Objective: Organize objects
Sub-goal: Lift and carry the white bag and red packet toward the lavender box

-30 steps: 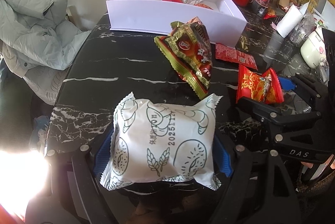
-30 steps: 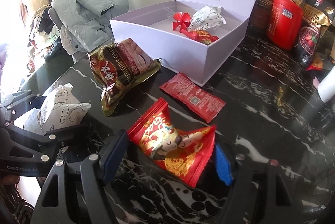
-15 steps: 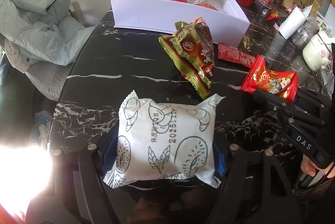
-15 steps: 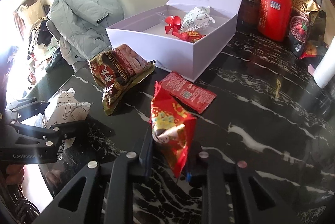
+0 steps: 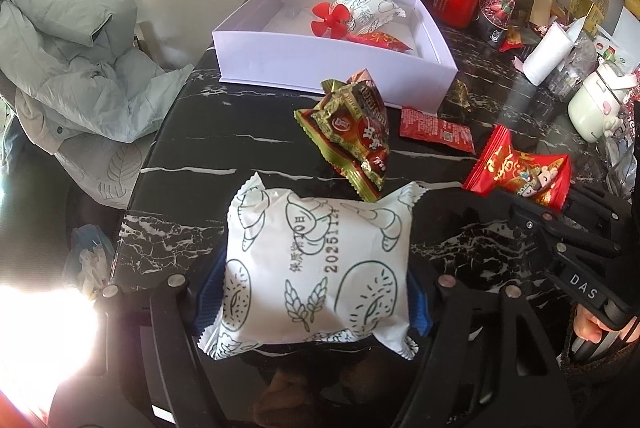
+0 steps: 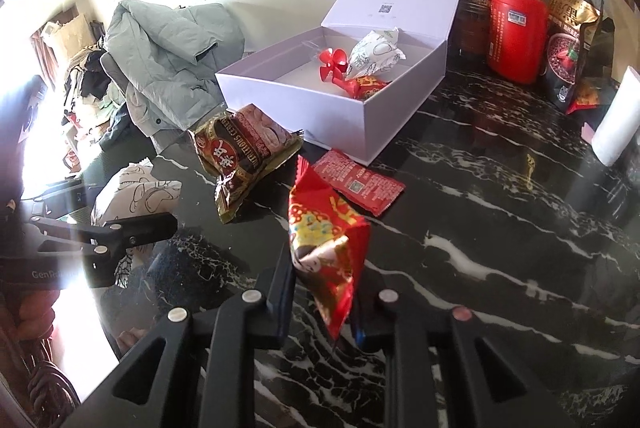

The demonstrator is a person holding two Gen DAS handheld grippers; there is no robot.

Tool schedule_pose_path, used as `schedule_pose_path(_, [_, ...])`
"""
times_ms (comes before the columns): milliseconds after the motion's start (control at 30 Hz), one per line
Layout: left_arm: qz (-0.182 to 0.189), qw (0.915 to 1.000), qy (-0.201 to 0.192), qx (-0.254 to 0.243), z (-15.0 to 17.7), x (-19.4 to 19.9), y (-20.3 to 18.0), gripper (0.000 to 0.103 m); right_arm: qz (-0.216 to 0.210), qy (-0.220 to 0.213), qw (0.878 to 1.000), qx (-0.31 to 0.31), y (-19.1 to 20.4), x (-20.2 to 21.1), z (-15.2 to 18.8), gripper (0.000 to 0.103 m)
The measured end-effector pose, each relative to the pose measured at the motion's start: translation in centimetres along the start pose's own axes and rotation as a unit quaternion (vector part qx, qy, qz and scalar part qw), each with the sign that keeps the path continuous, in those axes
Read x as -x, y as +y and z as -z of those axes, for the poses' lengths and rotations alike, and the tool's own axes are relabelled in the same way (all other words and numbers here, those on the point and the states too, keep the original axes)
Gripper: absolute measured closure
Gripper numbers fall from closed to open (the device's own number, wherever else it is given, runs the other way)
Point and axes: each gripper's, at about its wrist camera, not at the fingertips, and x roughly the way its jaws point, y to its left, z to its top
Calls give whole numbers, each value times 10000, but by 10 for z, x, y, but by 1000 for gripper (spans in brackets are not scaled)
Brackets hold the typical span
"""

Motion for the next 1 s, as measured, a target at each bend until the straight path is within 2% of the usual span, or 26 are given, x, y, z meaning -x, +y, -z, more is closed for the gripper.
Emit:
schedule_pose_path(367, [-87, 9994, -310, -103, -6, 25, -12, 32, -158, -275, 9994, 150, 3, 30, -2, 81])
schedule_pose_path(767, [30, 9973, -617, -407, -19, 50, -32, 32, -70, -554, 9975, 437, 8, 67, -9, 81])
schedule_pose_path(1000, [96, 9954, -806, -509, -37, 60, -41, 32, -24, -654, 9967, 486, 5, 80, -23, 81])
